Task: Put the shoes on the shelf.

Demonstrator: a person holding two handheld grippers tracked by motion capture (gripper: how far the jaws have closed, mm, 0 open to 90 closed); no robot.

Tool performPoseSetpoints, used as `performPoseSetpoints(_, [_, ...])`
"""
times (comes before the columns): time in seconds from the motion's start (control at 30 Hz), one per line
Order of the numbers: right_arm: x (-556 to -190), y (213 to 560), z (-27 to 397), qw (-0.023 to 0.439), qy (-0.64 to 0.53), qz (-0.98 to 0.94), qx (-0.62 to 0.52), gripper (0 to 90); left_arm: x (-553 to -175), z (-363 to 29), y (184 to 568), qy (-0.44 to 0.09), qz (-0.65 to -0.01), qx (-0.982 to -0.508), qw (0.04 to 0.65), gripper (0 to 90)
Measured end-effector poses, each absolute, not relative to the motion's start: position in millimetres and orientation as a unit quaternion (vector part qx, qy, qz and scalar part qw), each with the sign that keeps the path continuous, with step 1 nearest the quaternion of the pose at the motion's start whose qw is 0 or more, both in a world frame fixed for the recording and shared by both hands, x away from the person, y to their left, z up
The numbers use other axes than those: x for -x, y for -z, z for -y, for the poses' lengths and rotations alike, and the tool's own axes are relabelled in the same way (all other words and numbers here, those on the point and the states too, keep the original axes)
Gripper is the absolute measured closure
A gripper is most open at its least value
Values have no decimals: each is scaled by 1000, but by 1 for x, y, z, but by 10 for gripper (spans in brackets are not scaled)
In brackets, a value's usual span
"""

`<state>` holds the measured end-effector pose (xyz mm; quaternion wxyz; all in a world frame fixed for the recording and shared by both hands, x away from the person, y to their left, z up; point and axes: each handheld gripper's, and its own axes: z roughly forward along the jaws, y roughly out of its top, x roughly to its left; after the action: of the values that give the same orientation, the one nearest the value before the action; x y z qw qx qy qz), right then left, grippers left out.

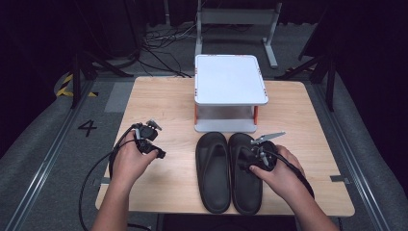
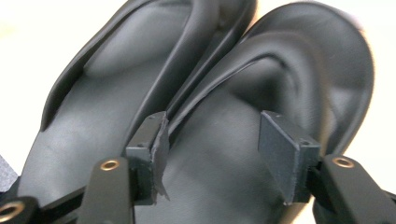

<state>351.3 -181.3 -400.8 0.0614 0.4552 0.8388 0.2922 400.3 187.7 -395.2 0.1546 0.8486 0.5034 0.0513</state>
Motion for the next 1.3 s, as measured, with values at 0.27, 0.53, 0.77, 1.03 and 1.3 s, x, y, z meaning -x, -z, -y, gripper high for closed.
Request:
performPoseSetpoints(0.27, [-346, 409, 159, 36, -273, -852, -446, 419, -399, -186, 398, -50, -504, -849, 150, 400])
performPoseSetpoints(0.53, [-354, 419, 150, 3, -262, -839, -476, 424, -399, -185, 400, -51, -503, -850, 147, 400])
performPoseSetpoints(0.77, [-360, 426, 133, 22, -242, -836, -492, 436, -400, -182, 402, -56, -497, -855, 132, 400])
performPoseSetpoints(1.03, [-357, 424, 124, 41, -213, -834, -508, 587, -401, -181, 404, -61, -495, -858, 128, 401])
performPoseSetpoints(1.3, [-361, 425, 129, 6, -218, -806, -550, 734, -401, -178, 407, -57, -500, -855, 125, 401])
